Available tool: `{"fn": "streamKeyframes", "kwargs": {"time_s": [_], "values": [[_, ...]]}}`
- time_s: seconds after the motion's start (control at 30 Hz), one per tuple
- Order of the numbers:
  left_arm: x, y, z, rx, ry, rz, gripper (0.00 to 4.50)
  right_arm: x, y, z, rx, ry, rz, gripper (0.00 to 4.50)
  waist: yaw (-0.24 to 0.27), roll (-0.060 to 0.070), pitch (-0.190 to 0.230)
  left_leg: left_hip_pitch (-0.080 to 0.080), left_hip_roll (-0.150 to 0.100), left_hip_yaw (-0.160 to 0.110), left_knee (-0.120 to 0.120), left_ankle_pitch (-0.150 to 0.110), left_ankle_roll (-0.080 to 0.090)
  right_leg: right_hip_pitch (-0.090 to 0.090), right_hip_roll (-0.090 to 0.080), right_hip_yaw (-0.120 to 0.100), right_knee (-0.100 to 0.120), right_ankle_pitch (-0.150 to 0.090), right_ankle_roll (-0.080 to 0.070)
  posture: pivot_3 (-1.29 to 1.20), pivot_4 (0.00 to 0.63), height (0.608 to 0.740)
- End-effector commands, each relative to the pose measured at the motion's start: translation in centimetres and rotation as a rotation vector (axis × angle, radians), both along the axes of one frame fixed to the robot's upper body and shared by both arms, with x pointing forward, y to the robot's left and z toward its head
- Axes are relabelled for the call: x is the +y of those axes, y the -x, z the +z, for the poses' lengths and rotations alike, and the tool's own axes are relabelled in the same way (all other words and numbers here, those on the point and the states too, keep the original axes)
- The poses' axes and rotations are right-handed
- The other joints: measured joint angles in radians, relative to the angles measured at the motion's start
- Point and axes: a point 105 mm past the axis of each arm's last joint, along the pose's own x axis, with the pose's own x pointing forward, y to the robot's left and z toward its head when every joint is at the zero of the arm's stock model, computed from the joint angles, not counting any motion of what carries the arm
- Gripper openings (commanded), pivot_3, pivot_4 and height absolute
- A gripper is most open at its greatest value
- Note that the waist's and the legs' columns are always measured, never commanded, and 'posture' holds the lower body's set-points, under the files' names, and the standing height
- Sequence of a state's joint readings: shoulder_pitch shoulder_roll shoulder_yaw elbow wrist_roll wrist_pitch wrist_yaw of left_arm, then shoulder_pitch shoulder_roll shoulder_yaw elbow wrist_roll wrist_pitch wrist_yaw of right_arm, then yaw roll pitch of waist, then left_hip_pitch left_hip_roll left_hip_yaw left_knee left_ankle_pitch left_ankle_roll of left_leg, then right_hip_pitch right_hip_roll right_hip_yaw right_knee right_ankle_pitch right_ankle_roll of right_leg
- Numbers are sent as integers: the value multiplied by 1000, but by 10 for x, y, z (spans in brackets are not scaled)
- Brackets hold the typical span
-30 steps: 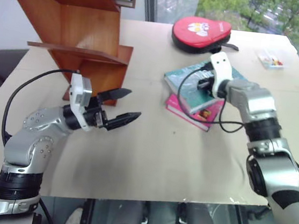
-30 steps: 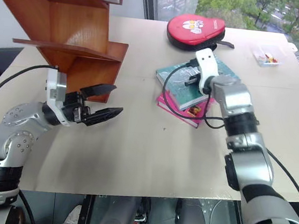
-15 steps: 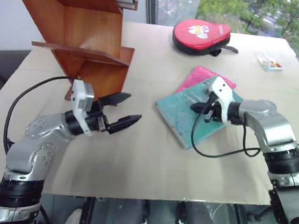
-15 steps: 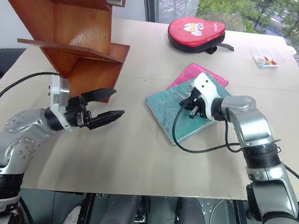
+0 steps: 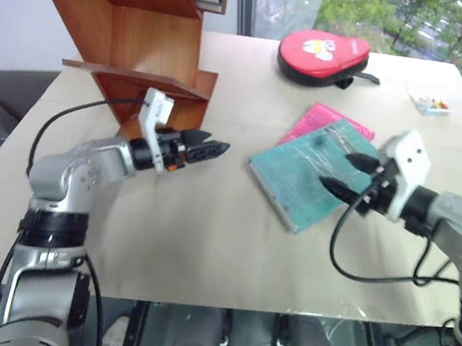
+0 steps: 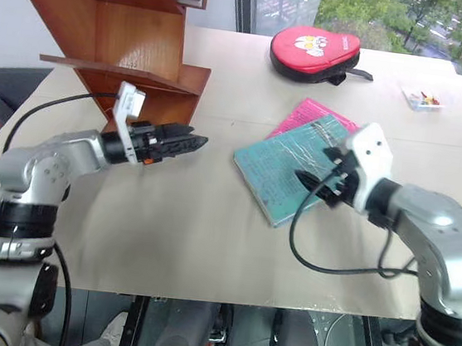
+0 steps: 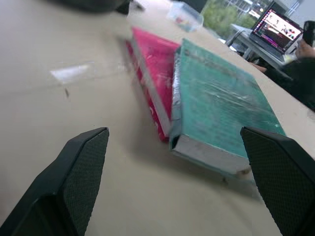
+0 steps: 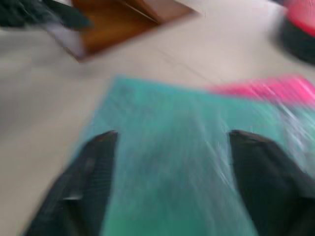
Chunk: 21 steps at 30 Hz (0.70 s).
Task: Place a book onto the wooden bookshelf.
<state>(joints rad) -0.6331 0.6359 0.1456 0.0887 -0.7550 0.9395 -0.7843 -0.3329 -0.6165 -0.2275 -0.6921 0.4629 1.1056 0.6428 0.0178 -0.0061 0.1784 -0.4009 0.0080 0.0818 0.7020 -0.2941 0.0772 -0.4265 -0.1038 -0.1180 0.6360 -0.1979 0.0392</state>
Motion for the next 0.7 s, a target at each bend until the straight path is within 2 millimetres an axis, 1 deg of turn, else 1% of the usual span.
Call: {"fn": "streamKeyframes", "kwargs": {"time_s": [0.03, 0.1, 0.17, 0.23, 0.27, 0.3, 0.33, 0.37, 0.4, 0.47, 0.5, 0.53, 0.57, 0.63, 0.7], "values": [[-19, -12, 13, -14, 6, -61, 4500, -42, 12, 0, -6, 62, -221, 4316, 2, -1, 0, 0, 0, 0, 0, 0, 0, 0, 0, 0, 0, 0, 0, 0, 150, 740], [-32, -16, 11, -43, -44, -110, 4500, -64, 14, -13, 34, 128, -336, 4316, -1, -2, 1, 1, 0, 1, 0, 0, 0, 0, 0, 0, 0, 0, 0, 0, 150, 740], [-41, -18, 8, -68, -81, -147, 4500, -82, 8, -23, 53, 191, -437, 4316, -2, -2, 1, 2, 0, 2, 0, 0, 0, 0, 0, 1, 1, 0, 0, 0, 150, 740], [-44, -18, 9, -91, -87, -171, 4500, -88, 2, -29, 68, 202, -471, 3789, -8, -2, 1, 2, 0, 4, 1, 0, 0, 0, 0, 3, 2, 0, 0, 0, 150, 740], [-43, -18, 11, -109, -84, -177, 4249, -87, 0, -31, 69, 200, -469, 3615, -13, -2, 1, 3, 1, 5, 1, 0, 0, 0, 1, 5, 2, 0, 1, 0, 150, 740], [-42, -16, 14, -126, -74, -192, 3999, -86, -3, -31, 65, 194, -469, 3350, -16, -2, 1, 4, 2, 6, 1, 0, 0, -1, 2, 6, 2, 0, 1, 0, 150, 740], [-41, -11, 18, -150, -63, -222, 3729, -85, -6, -31, 60, 190, -468, 2831, -20, -2, 1, 4, 2, 6, 1, 0, 0, -2, 2, 6, 2, -1, 1, 0, 150, 740], [-40, -6, 20, -171, -62, -244, 3318, -84, -8, -31, 56, 186, -463, 2495, -22, -2, 1, 3, 2, 6, 1, 0, 0, -2, 2, 7, 3, -1, 0, 0, 150, 740], [-39, -2, 22, -201, -70, -264, 2849, -82, -10, -32, 58, 182, -454, 2053, -25, -2, 1, 3, 3, 7, 0, 0, 0, -3, 2, 7, 3, 0, 0, 0, 150, 740], [-36, 6, 22, -254, -94, -288, 1788, -78, -14, -34, 65, 176, -439, 1023, -27, -2, 1, 3, 3, 6, 0, 0, 0, -3, 2, 7, 3, 0, 0, 0, 150, 740], [-35, 9, 24, -279, -89, -303, 1386, -77, -17, -36, 68, 176, -431, 562, -28, -2, 1, 3, 3, 6, 0, 0, 0, -3, 2, 7, 3, 1, -2, 0, 150, 740], [-34, 15, 27, -324, -74, -319, 1142, -74, -20, -38, 72, 175, -419, 358, -27, -2, 1, 3, 2, 6, 0, 0, 0, -3, 1, 7, 3, 1, -3, 0, 150, 740], [-32, 21, 29, -362, -59, -335, 1129, -73, -23, -39, 77, 170, -411, 173, -28, -2, 1, 2, 2, 6, 0, 0, 0, -3, 1, 6, 3, 1, -3, 0, 150, 740], [-29, 31, 30, -396, -62, -372, 1129, -69, -28, -41, 80, 162, -396, 173, -27, -3, 2, 2, 2, 6, 0, 0, 0, -3, 1, 6, 2, 1, -3, 0, 150, 740], [-21, 42, 26, -378, -97, -408, 1129, -64, -37, -39, 77, 147, -365, 173, -25, -3, 2, 2, 2, 6, 0, 0, 0, -3, 1, 6, 2, 1, -3, 0, 150, 740]]}}
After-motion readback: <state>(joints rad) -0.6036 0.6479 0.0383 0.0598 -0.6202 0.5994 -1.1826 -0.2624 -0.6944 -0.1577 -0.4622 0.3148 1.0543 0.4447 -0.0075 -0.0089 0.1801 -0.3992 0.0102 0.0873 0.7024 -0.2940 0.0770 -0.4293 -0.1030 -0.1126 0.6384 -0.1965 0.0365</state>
